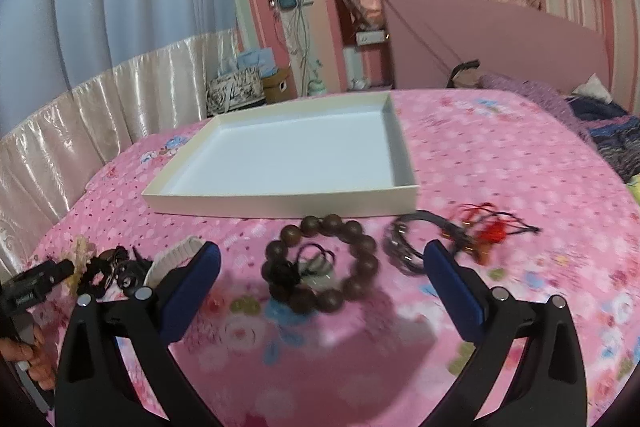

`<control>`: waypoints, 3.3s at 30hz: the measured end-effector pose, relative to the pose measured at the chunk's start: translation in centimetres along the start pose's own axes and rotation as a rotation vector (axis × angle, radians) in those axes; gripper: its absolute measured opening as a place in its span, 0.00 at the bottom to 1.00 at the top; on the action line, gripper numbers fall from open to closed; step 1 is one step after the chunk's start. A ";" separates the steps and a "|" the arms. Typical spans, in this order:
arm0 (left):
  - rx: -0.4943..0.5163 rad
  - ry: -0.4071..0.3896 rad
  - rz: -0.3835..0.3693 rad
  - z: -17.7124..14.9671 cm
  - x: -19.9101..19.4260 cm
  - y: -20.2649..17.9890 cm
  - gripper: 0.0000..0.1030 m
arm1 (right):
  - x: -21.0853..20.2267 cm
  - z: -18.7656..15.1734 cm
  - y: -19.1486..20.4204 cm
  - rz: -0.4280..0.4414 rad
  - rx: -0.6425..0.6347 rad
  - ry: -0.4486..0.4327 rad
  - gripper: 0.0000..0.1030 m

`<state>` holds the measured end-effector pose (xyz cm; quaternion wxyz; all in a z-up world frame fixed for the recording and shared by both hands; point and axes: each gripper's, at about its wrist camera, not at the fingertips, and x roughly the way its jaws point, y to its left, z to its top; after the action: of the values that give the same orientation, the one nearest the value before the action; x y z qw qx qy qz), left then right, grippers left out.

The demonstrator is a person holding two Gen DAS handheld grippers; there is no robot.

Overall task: Organize jewelry
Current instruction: 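Grasp the cream flower hair clip with the left gripper, then carry the flower clip into the white tray and open the left gripper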

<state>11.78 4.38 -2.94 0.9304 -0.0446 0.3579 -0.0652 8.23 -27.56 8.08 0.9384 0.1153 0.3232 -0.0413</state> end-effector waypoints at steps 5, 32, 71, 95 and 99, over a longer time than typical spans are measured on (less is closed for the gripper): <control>-0.018 0.052 -0.029 0.0 1.3 0.4 0.80 | 3.4 -0.2 0.5 -0.012 -0.025 0.106 0.74; 0.124 -0.111 -0.208 11.2 -1.0 -5.7 0.25 | -1.6 9.4 0.3 0.182 -0.040 -0.089 0.03; 0.166 0.107 -0.033 10.1 11.4 -8.2 0.36 | 10.2 6.4 -3.1 0.009 -0.051 0.103 0.06; 0.182 -0.084 -0.034 9.1 8.4 -8.2 0.92 | 7.5 6.2 -1.0 0.081 -0.108 -0.010 0.63; 0.124 -0.074 -0.122 9.2 8.0 -6.5 0.93 | 6.1 6.8 -1.6 0.063 -0.114 -0.051 0.64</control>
<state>23.22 -2.92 -0.59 0.9383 -0.0110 0.3151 -0.1422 16.85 -30.81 9.18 0.9522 0.0709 0.2972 0.0037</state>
